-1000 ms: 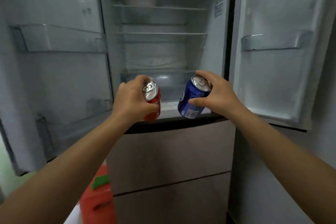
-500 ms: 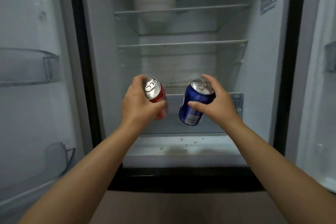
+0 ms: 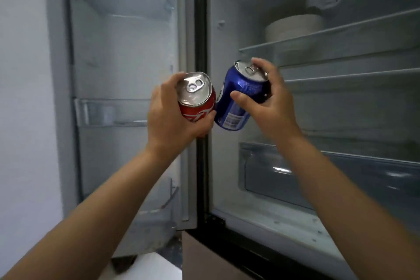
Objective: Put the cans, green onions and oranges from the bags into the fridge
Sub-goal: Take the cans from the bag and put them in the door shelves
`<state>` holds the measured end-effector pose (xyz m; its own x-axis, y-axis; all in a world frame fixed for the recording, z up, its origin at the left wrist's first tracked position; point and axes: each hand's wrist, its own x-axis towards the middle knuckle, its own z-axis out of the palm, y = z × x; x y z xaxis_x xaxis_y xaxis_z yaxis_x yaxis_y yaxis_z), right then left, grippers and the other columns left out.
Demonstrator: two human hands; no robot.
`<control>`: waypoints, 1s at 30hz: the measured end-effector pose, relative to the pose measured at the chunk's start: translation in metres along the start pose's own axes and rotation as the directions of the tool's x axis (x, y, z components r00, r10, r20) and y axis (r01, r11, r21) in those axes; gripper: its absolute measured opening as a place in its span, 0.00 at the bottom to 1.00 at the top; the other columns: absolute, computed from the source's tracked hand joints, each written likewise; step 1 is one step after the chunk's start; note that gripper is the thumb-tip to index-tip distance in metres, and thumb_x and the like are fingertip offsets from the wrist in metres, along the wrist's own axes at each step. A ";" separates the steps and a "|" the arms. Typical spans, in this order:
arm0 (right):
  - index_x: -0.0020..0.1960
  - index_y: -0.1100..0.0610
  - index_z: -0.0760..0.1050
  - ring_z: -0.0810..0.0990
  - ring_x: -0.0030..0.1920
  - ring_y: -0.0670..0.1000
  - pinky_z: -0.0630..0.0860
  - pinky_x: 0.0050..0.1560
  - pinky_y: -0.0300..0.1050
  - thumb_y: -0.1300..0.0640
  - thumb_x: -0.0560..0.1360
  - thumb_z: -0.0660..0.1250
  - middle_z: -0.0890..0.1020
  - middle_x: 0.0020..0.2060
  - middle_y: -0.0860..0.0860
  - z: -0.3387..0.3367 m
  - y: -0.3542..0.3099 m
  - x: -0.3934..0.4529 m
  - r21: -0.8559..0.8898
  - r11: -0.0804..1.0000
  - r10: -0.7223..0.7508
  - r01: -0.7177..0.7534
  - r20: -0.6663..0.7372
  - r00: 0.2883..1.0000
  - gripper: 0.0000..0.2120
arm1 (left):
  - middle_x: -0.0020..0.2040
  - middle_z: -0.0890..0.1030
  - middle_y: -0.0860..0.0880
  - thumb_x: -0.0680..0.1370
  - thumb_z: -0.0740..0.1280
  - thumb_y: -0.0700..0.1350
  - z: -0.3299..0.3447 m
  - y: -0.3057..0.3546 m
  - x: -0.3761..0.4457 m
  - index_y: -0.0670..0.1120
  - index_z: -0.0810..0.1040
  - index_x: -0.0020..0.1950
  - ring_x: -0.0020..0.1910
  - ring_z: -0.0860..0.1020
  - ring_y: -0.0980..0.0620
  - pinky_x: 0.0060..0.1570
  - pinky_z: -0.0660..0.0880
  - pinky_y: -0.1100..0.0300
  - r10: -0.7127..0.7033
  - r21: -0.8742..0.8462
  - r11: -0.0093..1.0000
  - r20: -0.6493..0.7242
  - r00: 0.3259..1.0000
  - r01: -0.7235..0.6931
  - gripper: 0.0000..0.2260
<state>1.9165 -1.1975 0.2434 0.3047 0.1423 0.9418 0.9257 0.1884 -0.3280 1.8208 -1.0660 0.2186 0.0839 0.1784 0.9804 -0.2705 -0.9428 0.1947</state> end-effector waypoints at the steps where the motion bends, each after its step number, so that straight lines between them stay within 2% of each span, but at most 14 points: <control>1: 0.59 0.48 0.65 0.74 0.53 0.45 0.72 0.56 0.31 0.50 0.63 0.73 0.72 0.51 0.40 0.010 -0.005 0.004 0.043 0.998 -0.044 0.044 -0.009 0.999 0.28 | 0.52 0.72 0.49 0.61 0.67 0.56 -0.012 -0.002 0.008 0.50 0.61 0.59 0.51 0.75 0.47 0.49 0.71 0.62 0.039 0.051 0.998 -0.039 0.998 -0.037 0.30; 2: 0.60 0.50 0.66 0.74 0.53 0.44 0.72 0.56 0.30 0.48 0.63 0.71 0.71 0.51 0.39 0.020 -0.009 0.006 0.078 0.994 -0.081 0.083 -0.021 0.996 0.28 | 0.52 0.71 0.49 0.61 0.67 0.56 -0.023 -0.003 0.015 0.50 0.61 0.59 0.52 0.74 0.48 0.50 0.71 0.60 0.064 0.083 0.995 -0.073 0.995 -0.058 0.30; 4: 0.62 0.55 0.67 0.73 0.55 0.44 0.72 0.57 0.31 0.46 0.64 0.68 0.71 0.53 0.42 0.038 -0.018 0.012 0.132 0.983 -0.124 0.130 -0.056 0.991 0.29 | 0.53 0.73 0.47 0.62 0.68 0.55 -0.041 -0.005 0.028 0.49 0.62 0.59 0.52 0.74 0.49 0.53 0.70 0.62 0.099 0.128 0.988 -0.129 0.987 -0.083 0.30; 6: 0.62 0.56 0.67 0.73 0.55 0.42 0.71 0.57 0.29 0.47 0.63 0.69 0.71 0.55 0.45 0.055 -0.029 0.023 0.187 0.970 -0.138 0.155 -0.100 0.985 0.30 | 0.54 0.76 0.41 0.62 0.69 0.55 -0.058 -0.006 0.045 0.47 0.62 0.59 0.52 0.73 0.50 0.53 0.68 0.69 0.152 0.175 0.977 -0.151 0.977 -0.125 0.30; 7: 0.62 0.55 0.67 0.72 0.54 0.40 0.70 0.56 0.25 0.48 0.63 0.71 0.71 0.55 0.45 0.064 -0.035 0.029 0.211 0.965 -0.137 0.159 -0.114 0.984 0.30 | 0.55 0.77 0.39 0.62 0.69 0.55 -0.065 -0.007 0.054 0.46 0.63 0.60 0.53 0.74 0.50 0.53 0.69 0.68 0.158 0.194 0.973 -0.151 0.976 -0.128 0.31; 10: 0.64 0.59 0.67 0.71 0.54 0.40 0.68 0.54 0.22 0.54 0.66 0.71 0.73 0.59 0.52 0.093 -0.051 0.046 0.214 0.963 -0.141 0.163 -0.115 0.983 0.29 | 0.57 0.77 0.40 0.62 0.69 0.55 -0.085 -0.016 0.080 0.38 0.68 0.64 0.53 0.75 0.47 0.51 0.72 0.56 0.061 0.186 0.982 -0.175 0.983 -0.028 0.35; 12: 0.65 0.61 0.67 0.70 0.57 0.45 0.70 0.55 0.28 0.57 0.68 0.72 0.73 0.62 0.57 0.111 -0.055 0.053 0.195 0.971 -0.127 0.142 -0.085 0.988 0.29 | 0.59 0.76 0.42 0.65 0.73 0.51 -0.090 -0.026 0.093 0.38 0.67 0.65 0.52 0.75 0.48 0.50 0.70 0.59 -0.058 0.189 0.978 -0.151 0.987 0.087 0.34; 14: 0.66 0.61 0.67 0.71 0.58 0.49 0.72 0.57 0.39 0.59 0.70 0.72 0.73 0.63 0.58 0.133 -0.055 0.059 0.178 0.978 -0.100 0.105 -0.038 0.994 0.27 | 0.61 0.75 0.42 0.70 0.74 0.46 -0.097 -0.042 0.106 0.39 0.65 0.66 0.54 0.74 0.47 0.50 0.68 0.60 -0.195 0.222 0.951 -0.107 0.975 0.214 0.29; 17: 0.66 0.59 0.68 0.73 0.59 0.53 0.72 0.63 0.49 0.58 0.72 0.70 0.74 0.62 0.58 0.160 -0.050 0.068 0.135 0.991 0.012 -0.020 0.063 0.998 0.25 | 0.61 0.76 0.40 0.73 0.71 0.49 -0.106 -0.068 0.119 0.39 0.66 0.65 0.56 0.76 0.43 0.54 0.71 0.55 -0.405 0.228 0.887 -0.031 0.914 0.401 0.27; 19: 0.67 0.58 0.67 0.74 0.61 0.56 0.71 0.64 0.49 0.55 0.74 0.67 0.74 0.62 0.59 0.171 -0.047 0.073 0.049 0.992 0.107 -0.118 0.184 0.977 0.24 | 0.60 0.76 0.38 0.74 0.70 0.52 -0.108 -0.084 0.122 0.38 0.68 0.63 0.57 0.76 0.41 0.54 0.73 0.53 -0.488 0.277 0.846 0.056 0.871 0.456 0.25; 22: 0.70 0.58 0.63 0.72 0.64 0.56 0.69 0.62 0.46 0.52 0.76 0.63 0.72 0.66 0.57 0.185 -0.046 0.079 -0.134 0.968 0.249 -0.213 0.369 0.895 0.24 | 0.61 0.76 0.38 0.74 0.67 0.55 -0.106 -0.104 0.125 0.38 0.70 0.62 0.58 0.76 0.39 0.56 0.75 0.52 -0.580 0.357 0.790 0.169 0.797 0.499 0.25; 25: 0.71 0.58 0.61 0.71 0.64 0.57 0.70 0.62 0.47 0.50 0.78 0.59 0.70 0.67 0.58 0.188 -0.048 0.088 -0.252 0.928 0.357 -0.275 0.390 0.849 0.24 | 0.59 0.76 0.38 0.74 0.66 0.56 -0.102 -0.114 0.135 0.39 0.70 0.63 0.56 0.77 0.39 0.55 0.77 0.53 -0.636 0.389 0.754 0.232 0.736 0.529 0.25; 28: 0.70 0.60 0.63 0.68 0.68 0.57 0.66 0.63 0.46 0.49 0.80 0.54 0.68 0.69 0.59 0.190 -0.045 0.092 -0.424 0.865 0.448 -0.268 0.416 0.791 0.23 | 0.59 0.77 0.38 0.75 0.65 0.56 -0.094 -0.121 0.143 0.37 0.71 0.64 0.53 0.78 0.41 0.46 0.72 0.58 -0.679 0.461 0.720 0.312 0.664 0.519 0.26; 30: 0.60 0.62 0.71 0.70 0.64 0.56 0.66 0.58 0.44 0.52 0.81 0.51 0.73 0.64 0.60 0.193 -0.040 0.091 -0.459 0.852 0.460 -0.253 0.425 0.780 0.18 | 0.63 0.75 0.38 0.76 0.63 0.55 -0.089 -0.126 0.144 0.37 0.69 0.67 0.55 0.77 0.40 0.48 0.73 0.57 -0.712 0.496 0.692 0.351 0.608 0.524 0.27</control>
<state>1.8635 -1.0044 0.3279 0.5686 0.6103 0.5516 0.8141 -0.3211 -0.4839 1.7814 -0.8963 0.3384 0.5803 0.6811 0.4466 0.3325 -0.6986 0.6335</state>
